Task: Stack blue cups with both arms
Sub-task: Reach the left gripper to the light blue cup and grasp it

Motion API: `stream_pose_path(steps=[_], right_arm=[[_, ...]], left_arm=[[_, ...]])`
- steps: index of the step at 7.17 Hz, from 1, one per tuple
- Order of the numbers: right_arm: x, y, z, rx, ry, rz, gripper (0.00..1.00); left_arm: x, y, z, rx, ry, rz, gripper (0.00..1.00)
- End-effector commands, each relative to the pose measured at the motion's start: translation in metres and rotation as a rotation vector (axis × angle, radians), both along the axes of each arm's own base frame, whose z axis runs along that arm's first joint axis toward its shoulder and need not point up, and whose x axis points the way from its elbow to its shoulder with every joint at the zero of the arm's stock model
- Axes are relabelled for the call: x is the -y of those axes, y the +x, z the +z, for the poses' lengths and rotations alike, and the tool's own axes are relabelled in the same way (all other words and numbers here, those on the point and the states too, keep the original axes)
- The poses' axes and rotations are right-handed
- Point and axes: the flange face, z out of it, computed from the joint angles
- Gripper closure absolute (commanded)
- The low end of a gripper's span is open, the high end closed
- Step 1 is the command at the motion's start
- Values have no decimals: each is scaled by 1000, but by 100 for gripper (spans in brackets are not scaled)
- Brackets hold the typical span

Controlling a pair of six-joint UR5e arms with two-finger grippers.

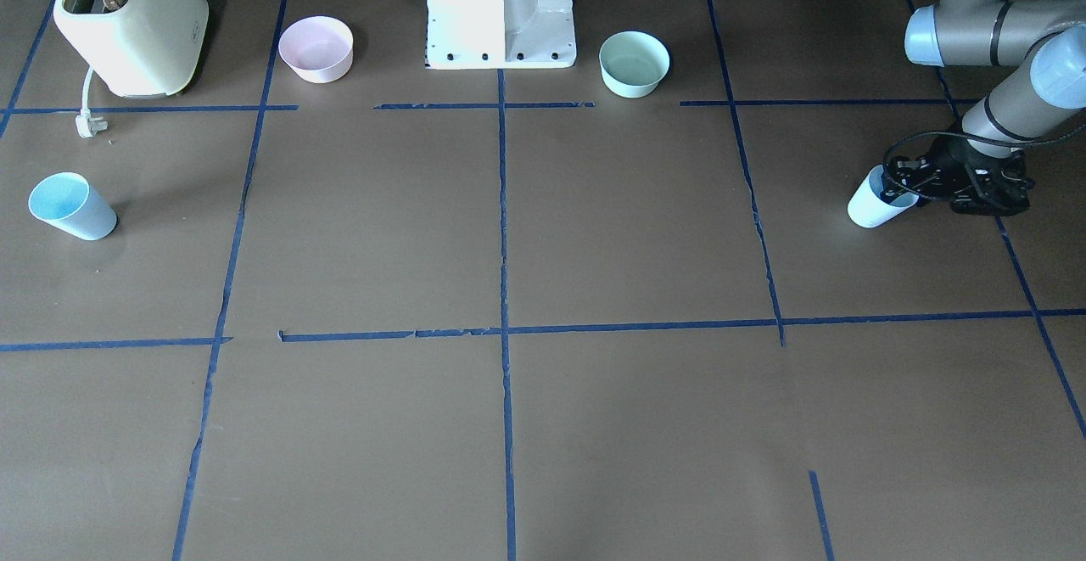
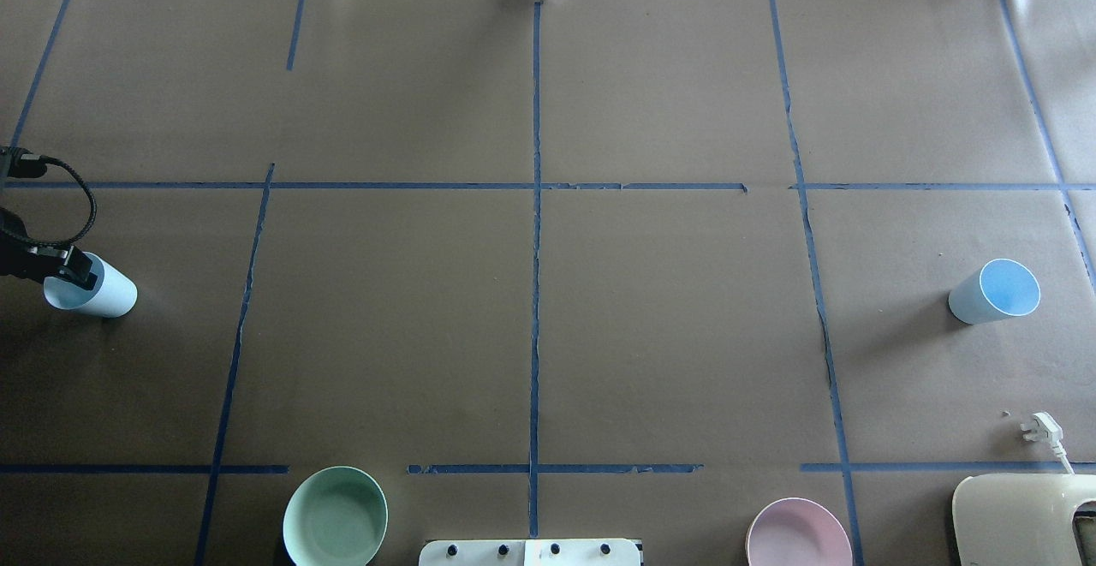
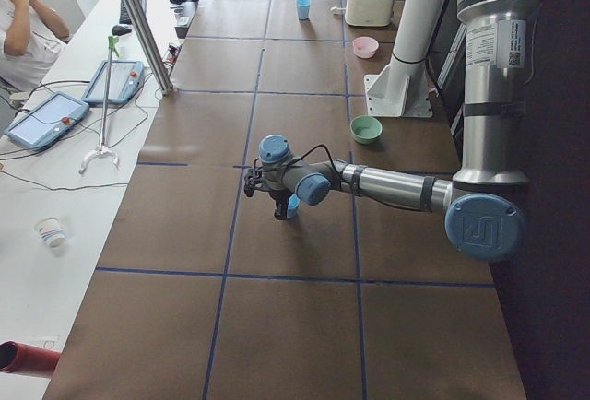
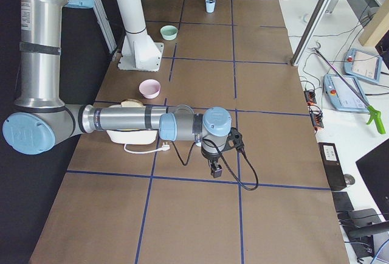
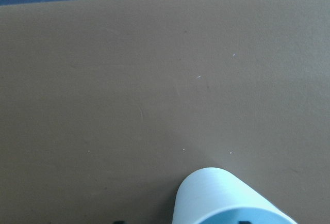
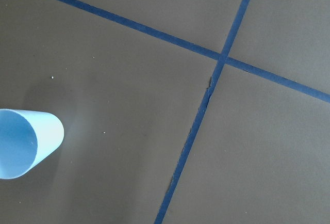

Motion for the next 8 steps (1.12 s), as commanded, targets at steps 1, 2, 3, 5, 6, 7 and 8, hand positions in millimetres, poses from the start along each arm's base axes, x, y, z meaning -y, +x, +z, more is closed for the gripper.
stream_pose_path(steps=[1,2,3,5,6,7,8], right_arm=[[0,0,1,0,-2,-1,0],[0,-1,1,2,-2,-2,0],[0,-1,0,4,-2,-2,0],[0,-2,0,7,-2,-2,0],[0,-2,0,5,-3,-1,0],[0,-1,1,5,-4,-2,0],[0,-2,3,5,-9,-3,0]], left_arm=[[2,6,-13,-14,-3,-14,100],[32,33,-84,-88,-16,-108,100],[38,85,-159,-172,-46,-144,100],[44,182,-307,-257,-46,-233,100],[16,252,-359,-207,-38,-190,100],[2,298,-383,-157,-17,-199,100],[10,356,-401,-113,-25,-210,100]])
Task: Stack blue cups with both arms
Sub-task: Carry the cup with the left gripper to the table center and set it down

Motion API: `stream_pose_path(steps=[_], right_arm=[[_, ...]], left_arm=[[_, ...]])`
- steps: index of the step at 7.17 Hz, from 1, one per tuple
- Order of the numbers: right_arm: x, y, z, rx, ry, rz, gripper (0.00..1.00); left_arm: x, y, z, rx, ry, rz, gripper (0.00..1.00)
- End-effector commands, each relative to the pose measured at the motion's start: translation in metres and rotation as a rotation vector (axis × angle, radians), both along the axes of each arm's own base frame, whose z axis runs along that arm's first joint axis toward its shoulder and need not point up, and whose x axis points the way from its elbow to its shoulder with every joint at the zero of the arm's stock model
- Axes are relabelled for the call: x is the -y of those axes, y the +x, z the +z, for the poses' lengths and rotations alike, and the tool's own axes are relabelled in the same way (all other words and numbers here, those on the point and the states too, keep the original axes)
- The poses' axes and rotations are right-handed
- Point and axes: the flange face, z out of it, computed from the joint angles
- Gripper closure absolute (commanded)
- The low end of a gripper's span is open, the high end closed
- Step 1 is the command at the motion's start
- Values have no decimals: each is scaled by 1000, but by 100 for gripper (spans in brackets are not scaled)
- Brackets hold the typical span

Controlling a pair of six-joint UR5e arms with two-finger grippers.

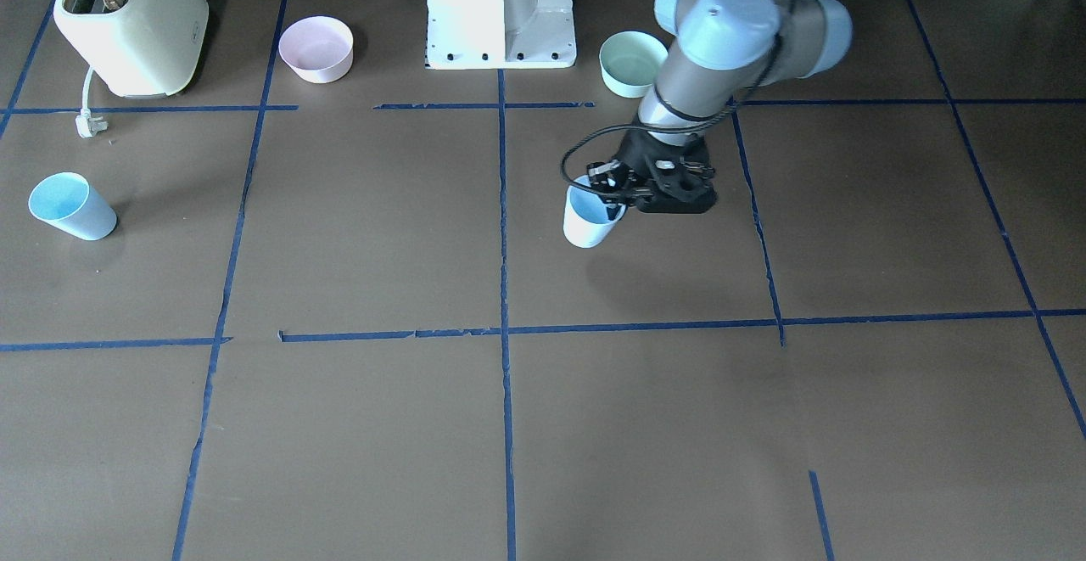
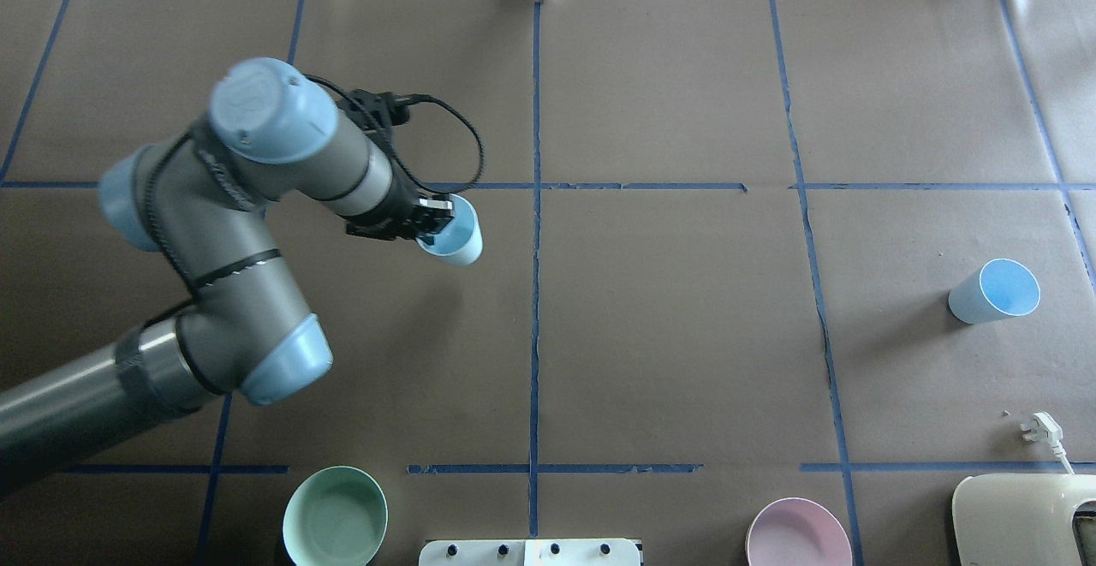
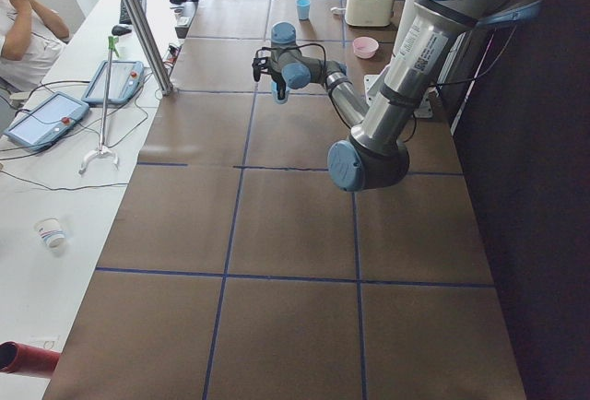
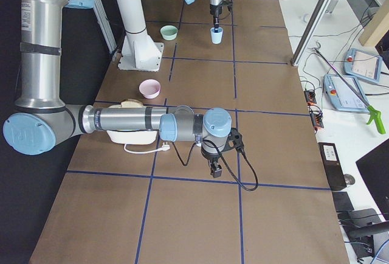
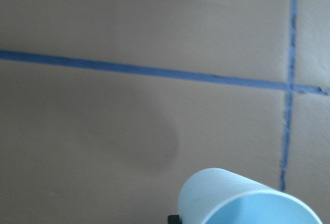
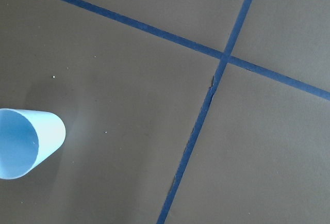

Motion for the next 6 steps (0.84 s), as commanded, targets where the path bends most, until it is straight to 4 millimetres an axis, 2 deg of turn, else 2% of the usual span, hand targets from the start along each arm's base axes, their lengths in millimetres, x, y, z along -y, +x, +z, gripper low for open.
stream_pose_path(steps=[1,2,5,6], right_arm=[[0,-1,2,1,-4,0,0],[0,-1,1,4,-4,0,0],[0,-1,1,15,-5,-1,0],[0,-1,1,15,-5,-1,0]], left_arm=[[5,94,-45,62,-44,-22,100],[0,103,-51,61,-45,-11,100],[-1,103,-49,66,-47,-10,99],[-1,103,-42,74,-51,-10,98]])
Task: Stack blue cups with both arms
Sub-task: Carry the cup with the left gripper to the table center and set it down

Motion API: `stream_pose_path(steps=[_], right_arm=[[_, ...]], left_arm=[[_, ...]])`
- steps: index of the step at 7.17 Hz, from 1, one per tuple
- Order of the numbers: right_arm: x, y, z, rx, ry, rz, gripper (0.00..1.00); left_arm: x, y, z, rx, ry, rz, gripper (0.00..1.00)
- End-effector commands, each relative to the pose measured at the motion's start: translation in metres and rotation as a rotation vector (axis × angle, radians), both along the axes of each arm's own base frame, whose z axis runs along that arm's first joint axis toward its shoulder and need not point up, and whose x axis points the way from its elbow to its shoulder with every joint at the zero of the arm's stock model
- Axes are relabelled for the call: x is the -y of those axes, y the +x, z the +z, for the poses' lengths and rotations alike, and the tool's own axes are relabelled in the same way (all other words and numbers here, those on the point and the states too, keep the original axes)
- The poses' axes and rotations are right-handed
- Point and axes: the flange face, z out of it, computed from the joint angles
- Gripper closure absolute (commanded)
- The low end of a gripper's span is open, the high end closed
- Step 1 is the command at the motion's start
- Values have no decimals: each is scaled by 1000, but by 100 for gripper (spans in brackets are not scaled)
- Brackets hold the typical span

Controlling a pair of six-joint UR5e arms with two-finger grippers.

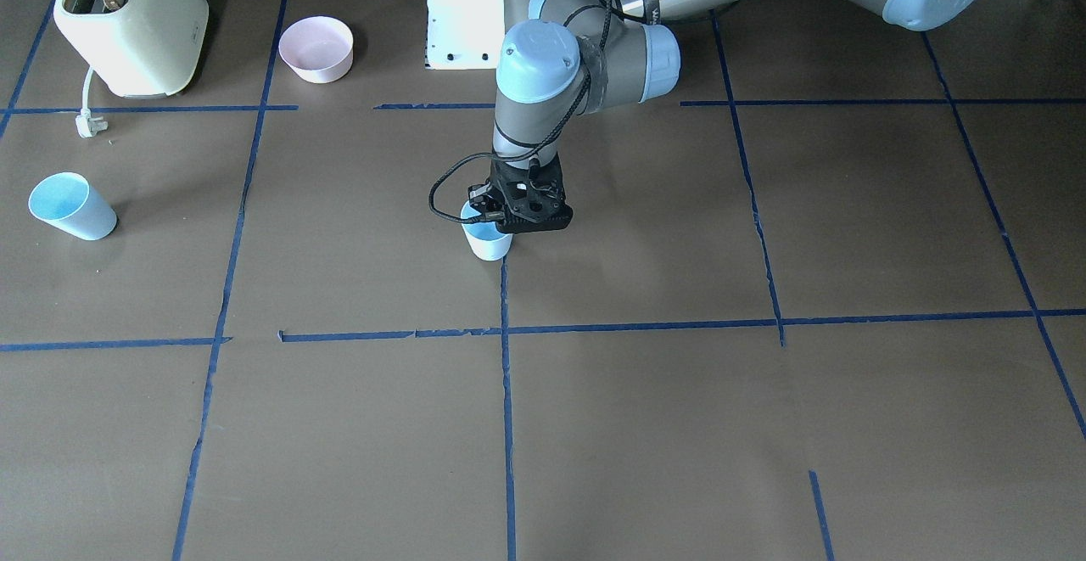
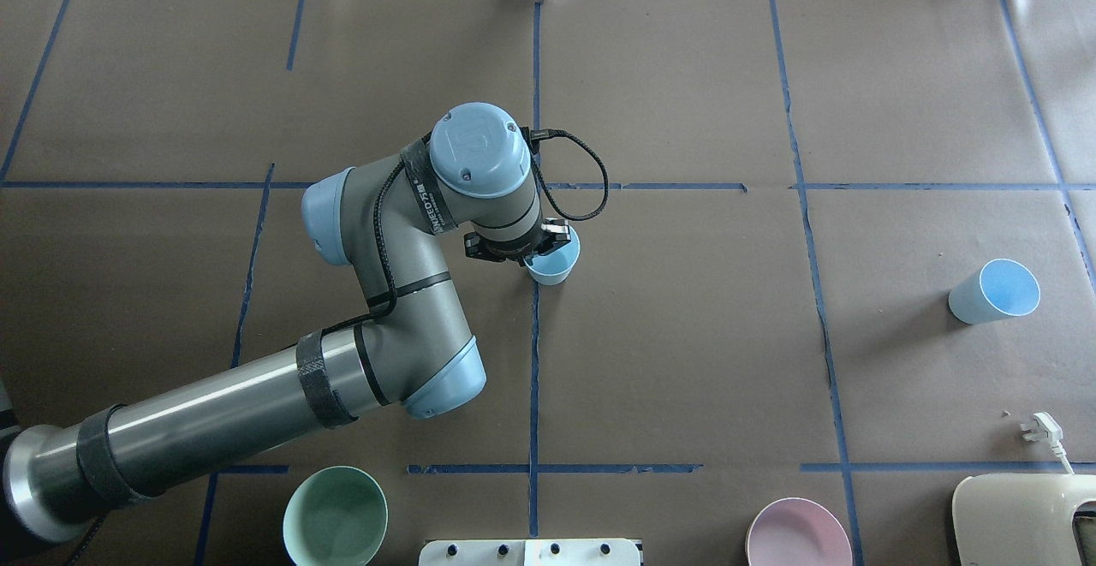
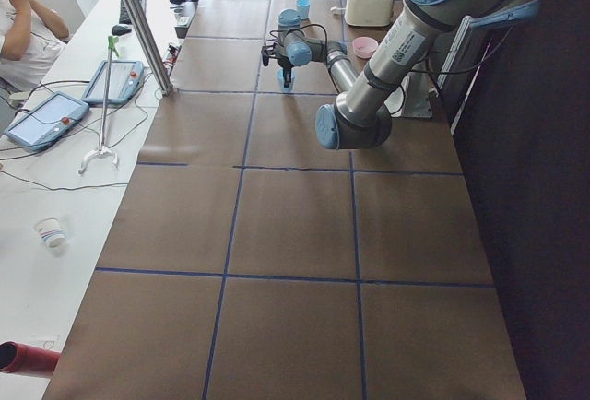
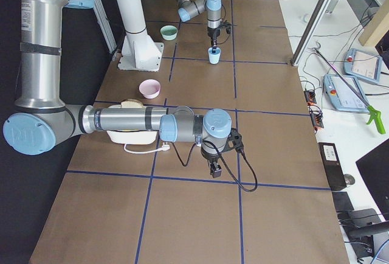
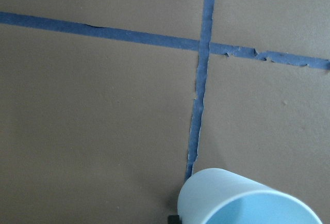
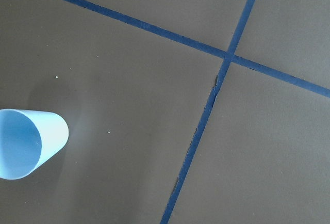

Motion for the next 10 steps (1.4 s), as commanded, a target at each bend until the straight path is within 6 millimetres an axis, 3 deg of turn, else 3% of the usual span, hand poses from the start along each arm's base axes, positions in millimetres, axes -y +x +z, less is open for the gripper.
stream_pose_path(steps=[1,4,5,6,7,10], right_arm=[[0,0,0,4,0,0,0],[0,-1,0,7,0,-2,0],[0,-4,0,7,-1,-7,0],[1,-11,-1,14,-3,-20,0],[1,-15,-5,54,-47,15,0],[2,-66,-30,112,-162,128,0]], left_arm=[[0,-1,6,8,-6,-3,97],[1,-3,15,17,-12,-3,91],[-1,-6,24,22,-15,-3,77],[-4,-13,30,20,-12,-3,42],[-9,-30,22,-10,6,-11,0],[-11,-88,-10,-98,53,-51,0]])
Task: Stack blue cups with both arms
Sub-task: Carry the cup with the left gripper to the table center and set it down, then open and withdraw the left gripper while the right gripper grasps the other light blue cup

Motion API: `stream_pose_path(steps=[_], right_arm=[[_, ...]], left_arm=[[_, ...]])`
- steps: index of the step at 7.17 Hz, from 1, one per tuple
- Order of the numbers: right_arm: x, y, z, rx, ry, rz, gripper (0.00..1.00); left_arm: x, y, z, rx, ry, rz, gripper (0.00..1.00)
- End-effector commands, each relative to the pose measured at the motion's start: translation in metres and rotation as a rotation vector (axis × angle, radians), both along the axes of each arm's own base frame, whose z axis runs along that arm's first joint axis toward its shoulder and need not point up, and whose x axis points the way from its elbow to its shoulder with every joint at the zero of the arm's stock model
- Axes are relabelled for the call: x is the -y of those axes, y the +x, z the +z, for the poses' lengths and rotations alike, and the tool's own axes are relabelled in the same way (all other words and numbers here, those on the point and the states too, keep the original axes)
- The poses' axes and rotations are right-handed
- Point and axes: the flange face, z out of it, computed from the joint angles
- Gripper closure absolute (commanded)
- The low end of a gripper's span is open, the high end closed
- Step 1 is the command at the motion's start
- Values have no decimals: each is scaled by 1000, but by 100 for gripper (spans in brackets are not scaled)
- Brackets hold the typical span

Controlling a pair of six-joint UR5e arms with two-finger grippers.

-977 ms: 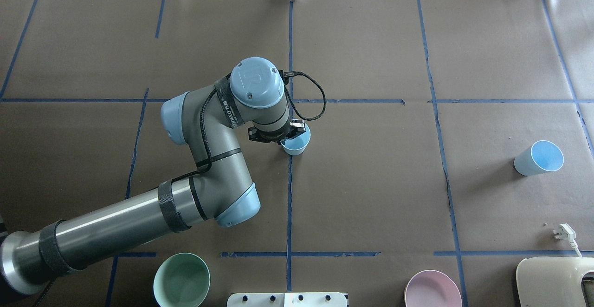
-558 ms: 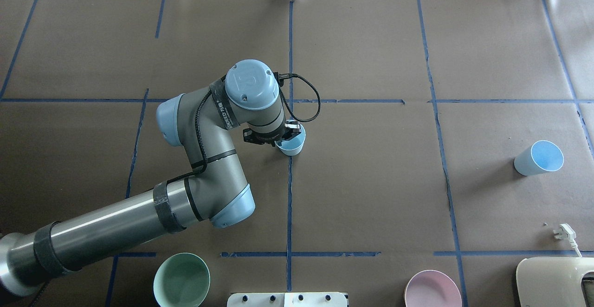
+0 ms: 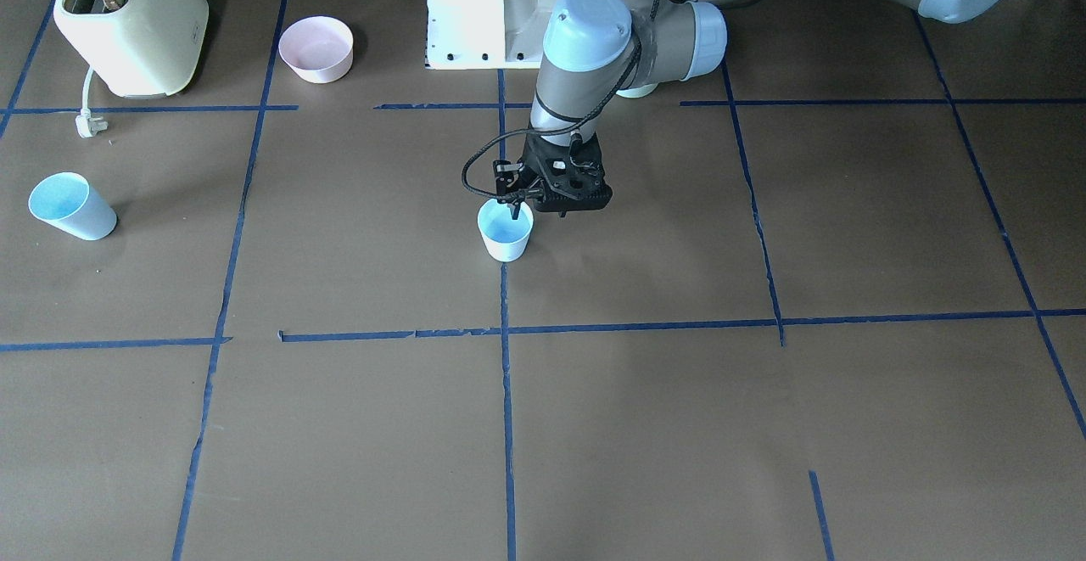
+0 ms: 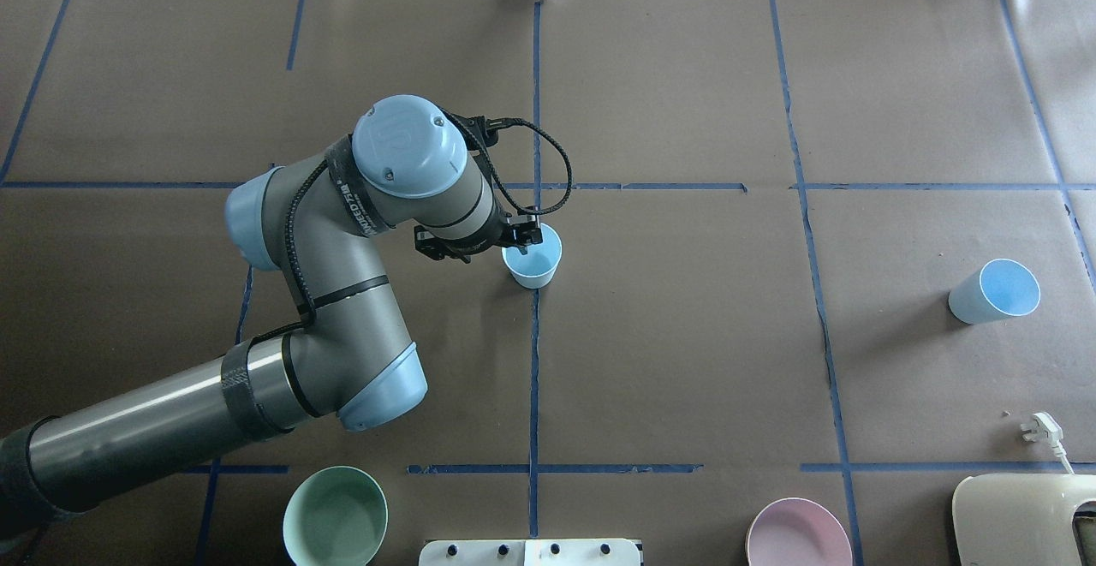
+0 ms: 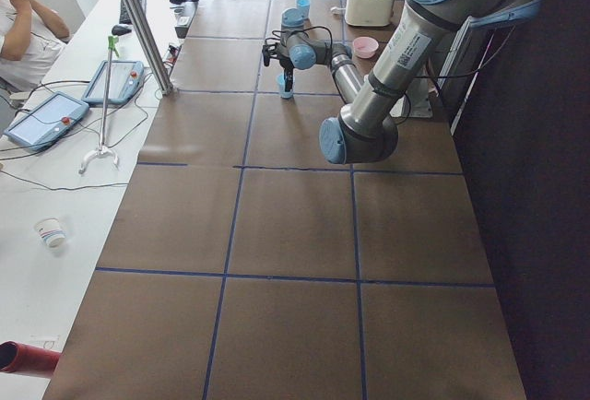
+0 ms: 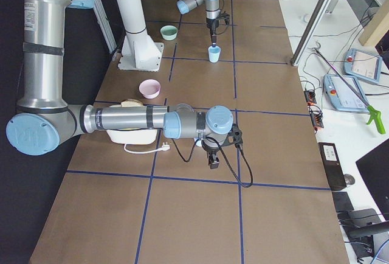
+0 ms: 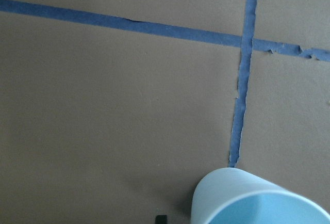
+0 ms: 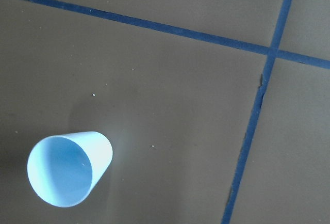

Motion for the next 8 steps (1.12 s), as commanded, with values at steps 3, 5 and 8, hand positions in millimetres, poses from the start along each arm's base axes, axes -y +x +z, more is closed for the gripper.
stream_pose_path(steps=[3,5,8], right_arm=[[-41,-102,2,21,-94,134,0],[-40,-117,8,-17,-103,136,0],[-40,-139,18,-44,-112,101,1]], left_arm=[[-3,-92,-21,-10,2,-58,0],[-2,-92,-20,-7,3,-58,0],[-1,-93,-19,-6,2,-61,0]])
